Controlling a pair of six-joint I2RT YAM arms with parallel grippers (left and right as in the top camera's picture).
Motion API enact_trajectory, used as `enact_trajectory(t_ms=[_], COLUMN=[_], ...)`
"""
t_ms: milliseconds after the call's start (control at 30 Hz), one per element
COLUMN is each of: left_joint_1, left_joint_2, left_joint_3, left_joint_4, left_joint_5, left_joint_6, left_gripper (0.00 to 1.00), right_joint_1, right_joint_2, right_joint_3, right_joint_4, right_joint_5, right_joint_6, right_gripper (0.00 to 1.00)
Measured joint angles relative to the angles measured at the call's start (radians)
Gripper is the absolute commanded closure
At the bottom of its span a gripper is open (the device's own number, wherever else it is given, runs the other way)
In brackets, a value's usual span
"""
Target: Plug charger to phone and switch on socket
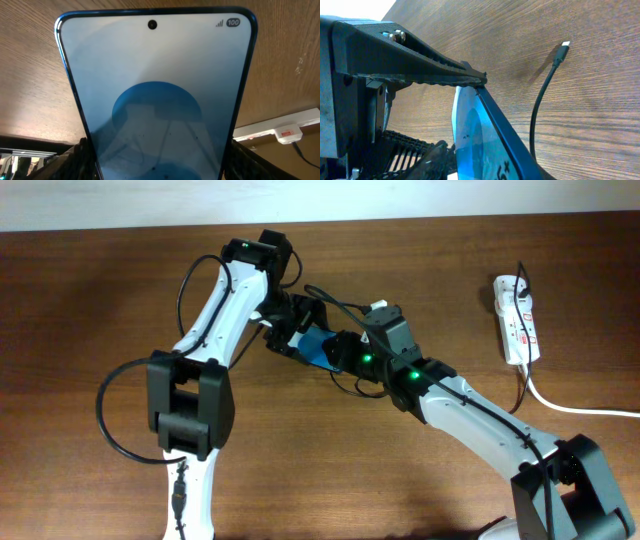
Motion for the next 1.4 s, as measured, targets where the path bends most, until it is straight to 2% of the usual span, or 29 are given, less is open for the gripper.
enact_trajectory(t_ms=[233,367,600,733,800,833,900,967,1067,1133,1200,1267,1300,1400], left_joint_1=[-0.001,-0.001,-0.002,-0.005,-0.005,-0.002,-0.003,-0.002,0.026,0.057,0.083,0.107,0.114,0.116], left_joint_2=[0.000,0.000,0.000,0.000,0.000,0.000,0.000,0.000,0.000,0.000,0.000,0.000,0.000,0.000], left_joint_3=[0.000,0.000,0.000,0.005,0.013,0.016,0.016,0.016,0.016,0.016,0.016,0.016,0.016,0.016], left_joint_4=[-0.003,-0.003,0.002,0.008,0.021,0.014,-0.005,0.010,0.094,0.114,0.145,0.177,0.183,0.177], left_joint_5=[0.003,0.003,0.008,0.026,0.027,0.027,0.027,0.037,0.106,0.153,0.200,0.271,0.304,0.412], left_joint_6=[0.000,0.000,-0.006,-0.011,-0.010,-0.009,0.001,0.058,0.252,0.381,0.520,0.678,0.744,0.908], left_gripper=[1.00,1.00,1.00,1.00,0.96,0.91,0.89,0.86,0.79,0.85,0.74,0.53,0.46,0.37], right_joint_1=[0.000,0.000,0.000,0.001,0.010,0.010,-0.016,-0.050,-0.106,-0.136,-0.167,-0.200,-0.212,-0.231], right_joint_2=[0.000,0.000,0.000,0.011,0.011,0.011,0.011,0.009,-0.023,-0.060,-0.095,-0.118,-0.122,-0.126], right_joint_3=[0.000,0.000,0.003,0.001,-0.001,-0.001,-0.001,-0.001,-0.001,-0.001,-0.001,-0.001,-0.001,-0.001], right_joint_4=[-0.001,-0.001,0.008,-0.013,-0.021,-0.018,-0.005,-0.009,-0.010,-0.010,-0.003,0.008,0.015,0.078], right_joint_5=[0.008,0.010,0.006,-0.002,-0.031,-0.028,-0.024,-0.024,-0.040,-0.052,-0.066,-0.072,-0.073,-0.079], right_joint_6=[0.008,0.011,0.031,0.013,0.010,0.009,0.000,-0.016,-0.049,-0.063,-0.066,-0.064,-0.061,-0.027], right_gripper=[0.76,0.78,0.96,0.96,0.96,0.96,0.96,0.96,0.96,0.96,0.96,0.96,0.96,0.96])
